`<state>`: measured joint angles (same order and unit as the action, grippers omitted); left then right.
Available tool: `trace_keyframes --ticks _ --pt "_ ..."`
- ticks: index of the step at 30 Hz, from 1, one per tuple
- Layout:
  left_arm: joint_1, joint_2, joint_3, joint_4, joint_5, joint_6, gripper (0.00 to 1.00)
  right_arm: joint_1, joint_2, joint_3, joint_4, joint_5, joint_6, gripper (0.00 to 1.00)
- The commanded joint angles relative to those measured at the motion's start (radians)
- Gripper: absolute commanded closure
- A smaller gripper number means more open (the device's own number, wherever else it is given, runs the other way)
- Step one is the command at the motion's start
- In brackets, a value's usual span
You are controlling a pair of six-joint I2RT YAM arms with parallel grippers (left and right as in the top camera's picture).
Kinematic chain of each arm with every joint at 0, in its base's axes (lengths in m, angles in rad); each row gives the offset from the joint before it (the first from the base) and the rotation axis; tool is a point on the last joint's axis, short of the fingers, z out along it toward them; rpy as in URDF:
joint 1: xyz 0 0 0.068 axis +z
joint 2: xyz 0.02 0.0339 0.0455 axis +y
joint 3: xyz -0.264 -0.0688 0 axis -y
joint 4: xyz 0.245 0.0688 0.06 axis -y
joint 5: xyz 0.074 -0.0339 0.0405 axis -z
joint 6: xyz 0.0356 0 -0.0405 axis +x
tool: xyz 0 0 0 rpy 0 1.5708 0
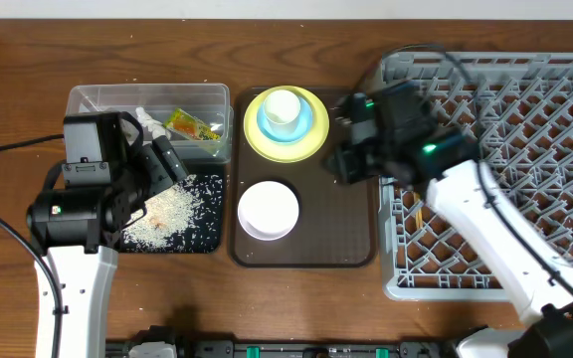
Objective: Sort waste into correct bins and load items into the dishwasher rack
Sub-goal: 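Reach right gripper to the white bowl on the brown tray and grasp rim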
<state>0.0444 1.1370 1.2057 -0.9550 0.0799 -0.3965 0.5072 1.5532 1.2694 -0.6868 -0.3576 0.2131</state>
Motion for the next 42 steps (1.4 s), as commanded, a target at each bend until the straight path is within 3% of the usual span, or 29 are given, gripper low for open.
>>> trace_keyframes --ticks 1,7,14,26,42 --pt "0.004 0.003 -0.004 -0.003 0.006 -0.002 0.09 0.109 -0.010 -0.004 0.032 0.014 0.010 0.64" --pt "0.004 0.003 -0.004 -0.003 0.006 -0.002 0.09 0.288 0.012 -0.012 0.076 0.242 -0.003 0.62" --pt "0.004 0.003 -0.004 -0.003 0.006 -0.002 0.09 0.431 0.119 -0.013 0.170 0.292 -0.089 0.63" --pt "0.004 0.003 -0.004 -0.003 0.006 -0.002 0.09 0.473 0.315 -0.013 0.204 0.378 -0.087 0.63" --pt "0.004 0.003 -0.004 -0.003 0.006 -0.002 0.09 0.513 0.344 -0.013 0.225 0.314 -0.049 0.62"
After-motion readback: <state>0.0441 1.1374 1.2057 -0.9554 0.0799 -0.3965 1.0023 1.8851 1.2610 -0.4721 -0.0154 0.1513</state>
